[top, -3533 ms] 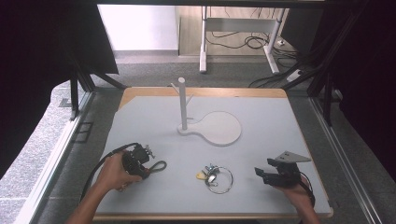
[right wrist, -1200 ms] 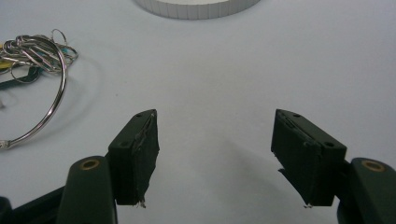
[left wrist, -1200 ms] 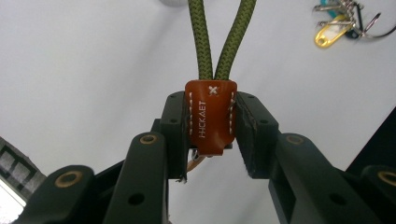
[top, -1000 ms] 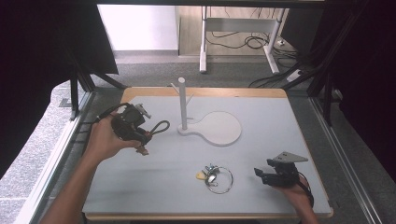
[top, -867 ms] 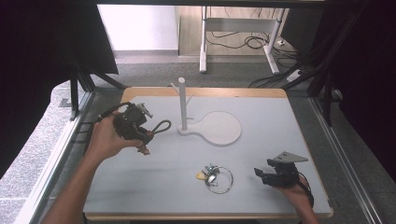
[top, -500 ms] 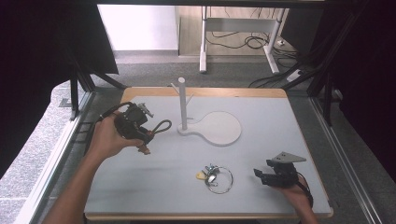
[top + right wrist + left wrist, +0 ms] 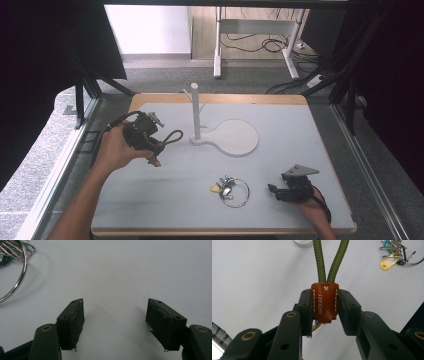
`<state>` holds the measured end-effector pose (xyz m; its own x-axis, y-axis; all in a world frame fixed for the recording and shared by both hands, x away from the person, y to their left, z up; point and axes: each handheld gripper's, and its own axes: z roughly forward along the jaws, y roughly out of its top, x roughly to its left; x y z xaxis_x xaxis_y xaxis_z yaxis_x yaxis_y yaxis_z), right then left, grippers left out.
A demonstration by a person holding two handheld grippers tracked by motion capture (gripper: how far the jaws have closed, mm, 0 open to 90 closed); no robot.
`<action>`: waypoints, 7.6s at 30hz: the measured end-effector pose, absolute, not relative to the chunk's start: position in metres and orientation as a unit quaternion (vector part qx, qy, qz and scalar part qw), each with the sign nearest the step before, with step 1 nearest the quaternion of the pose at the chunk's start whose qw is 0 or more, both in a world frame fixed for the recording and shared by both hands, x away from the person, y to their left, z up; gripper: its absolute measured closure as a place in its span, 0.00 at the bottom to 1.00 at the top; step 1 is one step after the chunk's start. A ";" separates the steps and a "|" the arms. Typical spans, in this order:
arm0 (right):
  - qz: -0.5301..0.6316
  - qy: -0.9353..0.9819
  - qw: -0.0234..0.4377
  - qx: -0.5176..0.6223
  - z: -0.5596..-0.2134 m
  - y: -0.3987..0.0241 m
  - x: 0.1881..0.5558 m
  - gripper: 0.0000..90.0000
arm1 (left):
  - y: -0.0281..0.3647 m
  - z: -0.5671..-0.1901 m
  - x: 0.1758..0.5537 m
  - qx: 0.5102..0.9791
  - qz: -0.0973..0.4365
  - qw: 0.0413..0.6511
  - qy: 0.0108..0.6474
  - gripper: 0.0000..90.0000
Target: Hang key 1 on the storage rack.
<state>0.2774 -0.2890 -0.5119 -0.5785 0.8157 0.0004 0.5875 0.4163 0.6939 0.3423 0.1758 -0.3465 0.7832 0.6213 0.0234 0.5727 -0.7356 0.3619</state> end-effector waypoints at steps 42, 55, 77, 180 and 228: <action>0.338 0.821 0.177 0.425 -0.514 -0.285 0.277 0.32 | 0.172 -0.363 0.341 0.937 0.051 0.150 0.312 0.74; 0.338 0.820 0.178 0.425 -0.515 -0.284 0.277 0.31 | 0.169 -0.367 0.341 0.937 0.048 0.151 0.310 0.74; 0.339 0.820 0.178 0.426 -0.515 -0.284 0.278 0.30 | 0.170 -0.351 0.351 0.932 0.056 0.162 0.318 0.74; 0.358 0.801 0.203 0.434 -0.501 -0.290 0.268 0.31 | 0.152 -0.325 0.474 0.909 0.031 0.199 0.365 0.74; 0.397 0.812 0.208 0.374 -0.467 -0.293 0.266 0.32 | 0.170 -0.411 0.296 0.905 0.067 0.265 0.325 0.54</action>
